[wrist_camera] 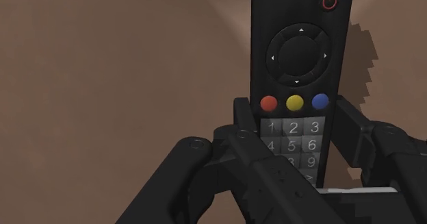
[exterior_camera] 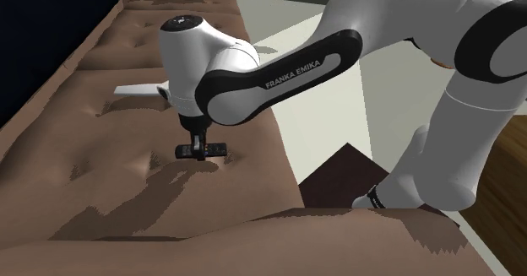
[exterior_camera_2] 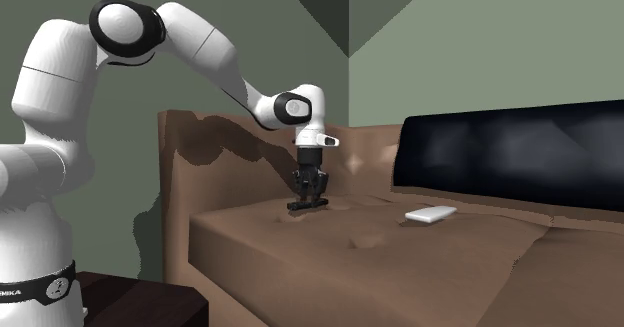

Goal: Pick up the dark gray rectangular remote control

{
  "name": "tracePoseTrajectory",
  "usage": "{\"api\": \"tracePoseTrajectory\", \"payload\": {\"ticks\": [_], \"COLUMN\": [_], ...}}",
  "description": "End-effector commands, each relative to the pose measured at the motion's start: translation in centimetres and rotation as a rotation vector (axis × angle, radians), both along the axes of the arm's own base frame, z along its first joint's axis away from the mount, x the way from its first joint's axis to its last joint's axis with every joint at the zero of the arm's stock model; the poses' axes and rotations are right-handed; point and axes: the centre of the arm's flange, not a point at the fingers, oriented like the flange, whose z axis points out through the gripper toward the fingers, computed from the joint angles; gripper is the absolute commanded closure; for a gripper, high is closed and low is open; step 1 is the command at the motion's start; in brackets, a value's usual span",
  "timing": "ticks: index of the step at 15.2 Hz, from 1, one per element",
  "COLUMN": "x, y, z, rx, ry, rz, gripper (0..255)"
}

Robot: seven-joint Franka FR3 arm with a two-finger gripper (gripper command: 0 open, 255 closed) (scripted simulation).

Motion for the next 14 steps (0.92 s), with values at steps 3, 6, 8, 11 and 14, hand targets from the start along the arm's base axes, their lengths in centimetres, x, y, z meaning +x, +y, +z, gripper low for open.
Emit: {"api": "tracePoseTrajectory", "payload": {"ticks": [3, 6, 8, 11, 14], "x": [0.0, 0.0, 0.0, 0.0, 0.0], "y": [-0.1, -0.1, -0.1, -0.1, -0.1], "z": [1.8, 3.4, 4.5, 6.1, 7.6], "rx": [0.0, 0.0, 0.0, 0.0, 0.0], "ry": [0.001, 0.001, 0.001, 0.001, 0.001], "rz": [0.0, 0.0, 0.0, 0.0, 0.0], "gripper": [255, 255, 255, 255, 255]}}
